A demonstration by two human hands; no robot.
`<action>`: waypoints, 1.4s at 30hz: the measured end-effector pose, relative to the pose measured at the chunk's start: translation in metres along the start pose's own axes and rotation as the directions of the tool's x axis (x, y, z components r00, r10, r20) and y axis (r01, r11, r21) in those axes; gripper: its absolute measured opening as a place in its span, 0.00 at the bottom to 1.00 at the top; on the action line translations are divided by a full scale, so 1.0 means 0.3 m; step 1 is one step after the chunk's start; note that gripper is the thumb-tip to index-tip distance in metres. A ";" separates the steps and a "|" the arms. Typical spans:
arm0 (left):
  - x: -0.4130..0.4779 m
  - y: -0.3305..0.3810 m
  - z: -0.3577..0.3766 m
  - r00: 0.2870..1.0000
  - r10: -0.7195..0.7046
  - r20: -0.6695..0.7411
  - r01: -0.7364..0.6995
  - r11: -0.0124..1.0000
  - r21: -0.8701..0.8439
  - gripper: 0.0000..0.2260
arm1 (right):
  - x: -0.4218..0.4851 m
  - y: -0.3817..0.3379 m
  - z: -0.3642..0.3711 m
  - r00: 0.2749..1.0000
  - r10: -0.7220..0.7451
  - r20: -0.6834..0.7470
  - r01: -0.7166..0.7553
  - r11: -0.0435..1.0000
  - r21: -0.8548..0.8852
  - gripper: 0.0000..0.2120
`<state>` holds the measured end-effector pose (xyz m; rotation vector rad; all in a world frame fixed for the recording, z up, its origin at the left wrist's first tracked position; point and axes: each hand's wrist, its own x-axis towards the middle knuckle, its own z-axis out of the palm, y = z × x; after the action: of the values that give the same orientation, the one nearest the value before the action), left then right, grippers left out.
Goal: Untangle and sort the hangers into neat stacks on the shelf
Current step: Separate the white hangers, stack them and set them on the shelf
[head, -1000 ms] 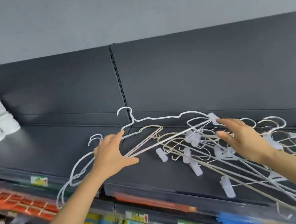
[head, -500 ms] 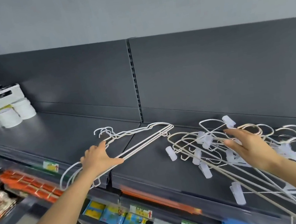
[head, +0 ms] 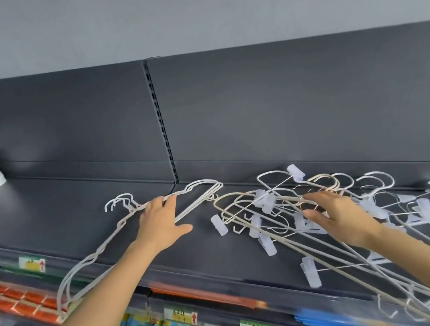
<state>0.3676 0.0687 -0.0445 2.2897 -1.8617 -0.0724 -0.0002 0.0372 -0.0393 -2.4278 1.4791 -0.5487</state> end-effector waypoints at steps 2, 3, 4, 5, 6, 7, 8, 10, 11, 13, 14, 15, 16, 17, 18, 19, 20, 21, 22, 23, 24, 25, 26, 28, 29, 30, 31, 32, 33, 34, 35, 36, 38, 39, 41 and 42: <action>-0.001 0.094 0.013 0.993 0.117 0.011 -0.116 0.991 -0.061 0.35 | -0.014 0.001 0.001 0.999 -0.015 0.035 0.015 1.000 -0.016 0.24; -0.001 0.140 0.022 0.984 0.178 0.025 -0.175 0.981 -0.081 0.33 | -0.020 0.001 0.005 0.998 -0.020 0.057 0.021 1.000 -0.019 0.25; -0.001 0.184 0.031 0.971 0.236 0.045 -0.231 0.968 -0.096 0.32 | -0.027 0.000 0.009 0.996 -0.022 0.084 0.025 0.999 -0.026 0.26; 0.000 0.227 0.039 0.955 0.289 0.068 -0.281 0.954 -0.106 0.32 | -0.035 -0.003 0.012 0.993 -0.028 0.111 0.033 0.999 -0.039 0.28; 0.000 0.266 0.047 0.937 0.338 0.088 -0.328 0.938 -0.113 0.32 | -0.043 -0.007 0.016 0.989 -0.032 0.143 0.041 0.997 -0.061 0.30; 0.000 0.302 0.052 0.917 0.384 0.106 -0.372 0.921 -0.115 0.32 | -0.053 -0.011 0.019 0.984 -0.032 0.175 0.048 0.995 -0.090 0.32; 0.001 0.335 0.056 0.896 0.426 0.121 -0.414 0.903 -0.111 0.32 | -0.063 -0.016 0.021 0.977 -0.019 0.213 0.047 0.991 -0.127 0.34; 0.007 0.388 0.063 0.859 0.493 0.140 -0.483 0.870 -0.102 0.31 | -0.084 -0.020 0.025 0.962 0.015 0.273 0.046 0.976 -0.213 0.37; 0.010 0.410 0.067 0.847 0.511 0.147 -0.500 0.860 -0.107 0.30 | -0.094 -0.019 0.029 0.956 0.027 0.292 0.049 0.967 -0.249 0.38; 0.018 0.446 0.078 0.834 0.529 0.159 -0.516 0.848 -0.120 0.28 | -0.107 -0.012 0.033 0.950 0.053 0.308 0.041 0.956 -0.291 0.38; 0.021 0.459 0.082 0.830 0.531 0.168 -0.517 0.847 -0.124 0.27 | -0.110 -0.008 0.032 0.947 0.080 0.312 0.017 0.955 -0.297 0.39; 0.024 0.470 0.087 0.830 0.529 0.180 -0.513 0.849 -0.130 0.28 | -0.111 -0.003 0.028 0.944 0.113 0.311 -0.015 0.954 -0.301 0.39; 0.026 0.477 0.090 0.830 0.524 0.189 -0.506 0.851 -0.138 0.29 | -0.111 0.003 0.024 0.941 0.143 0.307 -0.044 0.950 -0.309 0.40; 0.028 0.484 0.092 0.833 0.518 0.197 -0.497 0.855 -0.146 0.30 | -0.112 0.009 0.018 0.941 0.167 0.296 -0.064 0.943 -0.327 0.40; 0.030 0.489 0.094 0.836 0.509 0.203 -0.487 0.860 -0.151 0.30 | -0.112 0.016 0.014 0.941 0.183 0.285 -0.076 0.933 -0.351 0.40; 0.033 0.492 0.095 0.841 0.499 0.209 -0.476 0.866 -0.152 0.30 | -0.115 0.024 0.010 0.941 0.194 0.279 -0.077 0.921 -0.381 0.41; 0.037 0.496 0.097 0.846 0.487 0.217 -0.464 0.873 -0.150 0.29 | -0.119 0.031 0.007 0.938 0.202 0.283 -0.071 0.908 -0.413 0.42; 0.041 0.499 0.100 0.852 0.475 0.223 -0.452 0.880 -0.147 0.28 | -0.125 0.037 0.007 0.931 0.208 0.299 -0.058 0.895 -0.443 0.43; 0.044 0.501 0.105 0.856 0.465 0.227 -0.442 0.885 -0.147 0.27 | -0.131 0.040 0.008 0.926 0.209 0.316 -0.040 0.884 -0.465 0.44; 0.048 0.501 0.113 0.859 0.457 0.231 -0.433 0.889 -0.148 0.26 | -0.136 0.043 0.009 0.924 0.205 0.324 -0.027 0.878 -0.478 0.44; 0.051 0.502 0.122 0.862 0.448 0.238 -0.423 0.894 -0.152 0.25 | -0.140 0.045 0.008 0.929 0.193 0.316 -0.020 0.878 -0.478 0.43; 0.053 0.500 0.131 0.864 0.440 0.244 -0.412 0.897 -0.159 0.25 | -0.143 0.048 0.005 0.937 0.180 0.299 -0.022 0.885 -0.464 0.42; 0.055 0.500 0.138 0.866 0.434 0.249 -0.401 0.900 -0.172 0.24 | -0.144 0.051 -0.001 0.945 0.169 0.281 -0.027 0.895 -0.445 0.41; 0.057 0.498 0.146 0.868 0.429 0.251 -0.387 0.900 -0.200 0.23 | -0.145 0.062 -0.017 0.952 0.170 0.256 -0.052 0.910 -0.410 0.42; 0.059 0.499 0.147 0.869 0.428 0.249 -0.384 0.900 -0.206 0.22 | -0.145 0.070 -0.026 0.948 0.189 0.255 -0.074 0.913 -0.400 0.44; 0.061 0.500 0.148 0.870 0.425 0.248 -0.381 0.901 -0.209 0.22 | -0.145 0.078 -0.036 0.940 0.217 0.263 -0.100 0.913 -0.395 0.47; 0.064 0.501 0.149 0.872 0.423 0.246 -0.379 0.902 -0.208 0.21 | -0.145 0.085 -0.047 0.930 0.242 0.277 -0.120 0.910 -0.396 0.49; 0.067 0.501 0.149 0.873 0.421 0.245 -0.378 0.903 -0.205 0.21 | -0.144 0.090 -0.056 0.921 0.259 0.290 -0.129 0.907 -0.401 0.51; 0.070 0.502 0.151 0.874 0.417 0.249 -0.374 0.905 -0.202 0.20 | -0.142 0.096 -0.064 0.917 0.265 0.299 -0.130 0.905 -0.405 0.52; 0.073 0.503 0.152 0.875 0.414 0.250 -0.371 0.906 -0.203 0.20 | -0.140 0.101 -0.071 0.917 0.261 0.301 -0.126 0.907 -0.402 0.53; 0.076 0.505 0.154 0.877 0.411 0.248 -0.367 0.907 -0.206 0.20 | -0.138 0.105 -0.077 0.922 0.252 0.295 -0.123 0.911 -0.393 0.53; 0.078 0.508 0.154 0.882 0.406 0.241 -0.362 0.909 -0.209 0.19 | -0.136 0.111 -0.083 0.928 0.240 0.285 -0.119 0.916 -0.383 0.53; 0.083 0.513 0.151 0.898 0.388 0.208 -0.350 0.915 -0.199 0.16 | -0.137 0.125 -0.097 0.943 0.207 0.259 -0.100 0.922 -0.375 0.52; 0.086 0.516 0.151 0.906 0.378 0.192 -0.344 0.920 -0.190 0.15 | -0.139 0.135 -0.106 0.952 0.186 0.243 -0.082 0.920 -0.383 0.52; 0.092 0.519 0.158 0.912 0.373 0.174 -0.343 0.922 -0.179 0.14 | -0.145 0.156 -0.131 0.969 0.140 0.204 -0.043 0.908 -0.416 0.52; 0.093 0.521 0.163 0.911 0.376 0.172 -0.345 0.921 -0.182 0.14 | -0.148 0.166 -0.146 0.976 0.119 0.182 -0.030 0.903 -0.429 0.52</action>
<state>0.2150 0.0056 -0.0625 1.8644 -2.2675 -0.3919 -0.0776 0.0533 -0.0280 -2.6230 1.7364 0.0549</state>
